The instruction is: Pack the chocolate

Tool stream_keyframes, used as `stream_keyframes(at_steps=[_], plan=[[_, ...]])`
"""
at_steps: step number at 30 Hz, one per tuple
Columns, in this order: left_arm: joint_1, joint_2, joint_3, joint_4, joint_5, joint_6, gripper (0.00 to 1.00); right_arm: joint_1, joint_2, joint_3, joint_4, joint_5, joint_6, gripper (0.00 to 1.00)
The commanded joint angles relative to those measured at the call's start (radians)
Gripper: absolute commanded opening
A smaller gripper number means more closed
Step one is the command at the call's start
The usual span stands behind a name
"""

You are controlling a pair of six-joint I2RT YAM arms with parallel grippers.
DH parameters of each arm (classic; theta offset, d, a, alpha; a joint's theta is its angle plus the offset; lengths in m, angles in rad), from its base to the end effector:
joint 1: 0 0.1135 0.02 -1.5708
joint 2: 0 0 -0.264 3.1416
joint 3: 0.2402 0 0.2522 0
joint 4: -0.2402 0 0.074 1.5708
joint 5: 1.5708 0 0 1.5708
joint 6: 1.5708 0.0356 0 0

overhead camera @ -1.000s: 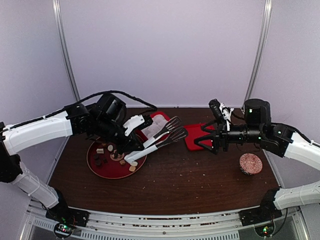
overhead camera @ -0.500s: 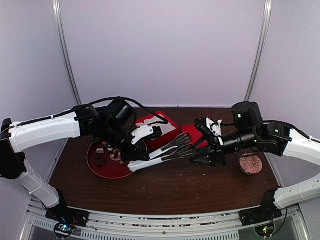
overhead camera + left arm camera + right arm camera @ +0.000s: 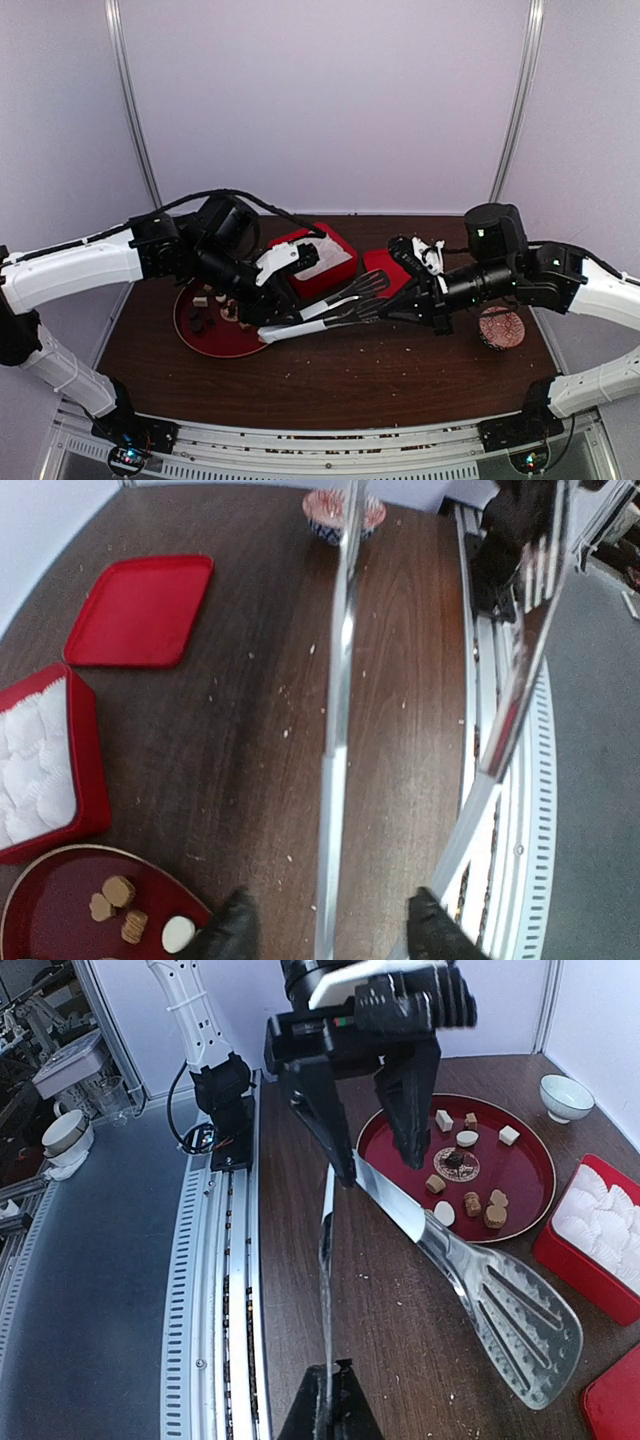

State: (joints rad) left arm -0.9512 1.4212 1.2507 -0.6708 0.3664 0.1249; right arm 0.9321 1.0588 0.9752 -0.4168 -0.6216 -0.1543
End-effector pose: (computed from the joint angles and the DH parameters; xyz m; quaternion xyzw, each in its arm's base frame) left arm 0.1660 -0.2547 0.3122 0.5265 0.7555 -0.2967 0.2529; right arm 0.1205 0.1971 0.3336 -0.5568 0.6205 0.4275 0.3496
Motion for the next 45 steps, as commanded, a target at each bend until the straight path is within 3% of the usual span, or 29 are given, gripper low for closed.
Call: stream_keyframes(at_steps=[1,3,8,13,19,25,34,45], plan=[[-0.007,-0.119,-0.063,0.198,0.055,-0.078,0.73,0.018,-0.053,0.006,0.014,0.020,-0.020,0.00],[-0.005,-0.156,-0.098,0.240,0.035,-0.119,0.91,0.029,-0.063,0.012,-0.007,0.036,-0.035,0.00],[-0.004,-0.222,-0.204,0.340,0.029,-0.221,0.97,0.052,-0.086,0.024,-0.033,0.050,-0.063,0.00],[-0.004,-0.294,-0.347,0.512,0.135,-0.252,0.98,0.076,-0.085,0.044,-0.068,0.073,-0.094,0.00],[-0.012,-0.277,-0.330,0.405,0.143,-0.163,0.98,0.093,-0.079,0.053,-0.060,0.085,-0.095,0.00],[-0.086,-0.266,-0.378,0.511,0.068,-0.151,0.97,0.100,-0.077,0.067,-0.028,0.070,-0.087,0.00],[-0.103,-0.260,-0.434,0.669,0.068,-0.204,0.76,0.100,-0.097,0.062,0.010,0.052,-0.071,0.00],[-0.103,-0.258,-0.474,0.671,0.039,-0.207,0.56,0.100,-0.136,0.049,0.030,0.045,-0.055,0.00]])
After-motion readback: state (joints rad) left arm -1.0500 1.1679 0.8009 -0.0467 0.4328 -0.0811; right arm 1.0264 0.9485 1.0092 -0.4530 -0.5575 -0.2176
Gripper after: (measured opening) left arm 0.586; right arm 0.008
